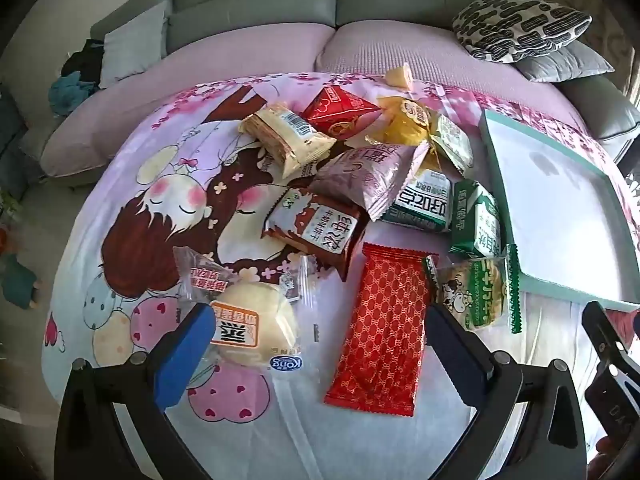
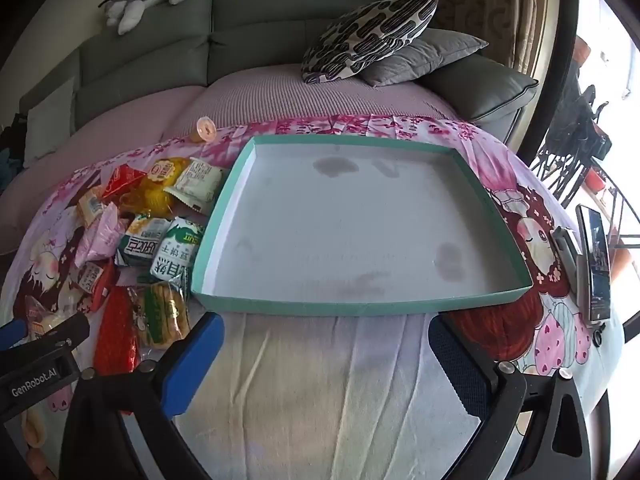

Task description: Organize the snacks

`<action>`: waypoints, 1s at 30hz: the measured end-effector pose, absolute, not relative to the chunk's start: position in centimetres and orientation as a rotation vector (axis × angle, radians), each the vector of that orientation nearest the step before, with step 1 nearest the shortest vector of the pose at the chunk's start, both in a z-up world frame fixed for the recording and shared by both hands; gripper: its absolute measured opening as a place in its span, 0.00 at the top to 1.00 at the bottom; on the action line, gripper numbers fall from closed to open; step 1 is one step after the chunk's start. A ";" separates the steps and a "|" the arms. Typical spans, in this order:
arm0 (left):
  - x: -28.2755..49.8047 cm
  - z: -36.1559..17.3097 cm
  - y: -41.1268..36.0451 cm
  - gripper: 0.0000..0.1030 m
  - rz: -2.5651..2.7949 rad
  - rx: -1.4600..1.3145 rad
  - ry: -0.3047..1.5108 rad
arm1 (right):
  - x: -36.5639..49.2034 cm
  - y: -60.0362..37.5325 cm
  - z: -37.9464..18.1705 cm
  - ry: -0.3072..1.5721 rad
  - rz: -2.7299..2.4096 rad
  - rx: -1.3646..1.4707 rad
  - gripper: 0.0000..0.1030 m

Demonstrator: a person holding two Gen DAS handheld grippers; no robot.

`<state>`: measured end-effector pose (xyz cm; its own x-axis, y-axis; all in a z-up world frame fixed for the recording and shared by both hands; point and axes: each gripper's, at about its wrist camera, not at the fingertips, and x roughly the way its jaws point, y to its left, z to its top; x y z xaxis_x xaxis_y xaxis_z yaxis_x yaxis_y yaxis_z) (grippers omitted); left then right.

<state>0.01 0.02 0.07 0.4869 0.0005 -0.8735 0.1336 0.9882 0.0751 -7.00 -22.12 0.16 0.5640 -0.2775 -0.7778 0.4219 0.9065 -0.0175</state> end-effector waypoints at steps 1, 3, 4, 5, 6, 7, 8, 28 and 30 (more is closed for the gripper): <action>0.0 0.1 0.0 0.00 -0.079 0.137 1.058 | -7.0 -22.2 0.2 0.879 -0.414 0.178 0.00; -0.6 -0.1 -0.8 0.00 -0.067 0.161 1.041 | -6.9 -22.0 0.2 0.893 -0.428 0.159 0.00; -0.9 -0.4 -0.8 0.00 -0.070 0.159 1.036 | -6.9 -22.0 0.2 0.894 -0.429 0.159 0.00; -1.0 -0.5 -1.0 0.00 -0.064 0.167 1.035 | -6.8 -21.2 -0.3 0.897 -0.430 0.157 0.00; -0.2 -0.4 -0.7 0.00 -0.080 0.169 1.059 | -6.8 -21.0 -0.5 0.899 -0.431 0.157 0.00; 0.0 -0.4 -0.7 0.00 -0.084 0.173 1.062 | -6.9 -20.9 -0.8 0.900 -0.431 0.159 0.00; 0.1 -0.5 -0.8 0.00 -0.086 0.173 1.063 | -6.9 -20.7 -0.9 0.903 -0.433 0.162 0.00; 0.0 -0.4 -0.1 0.00 -0.100 0.166 1.053 | -6.7 -21.7 -0.9 0.915 -0.427 0.167 0.00; 0.1 -0.5 -0.2 0.00 -0.099 0.166 1.055 | -6.7 -21.7 -0.9 0.917 -0.427 0.165 0.00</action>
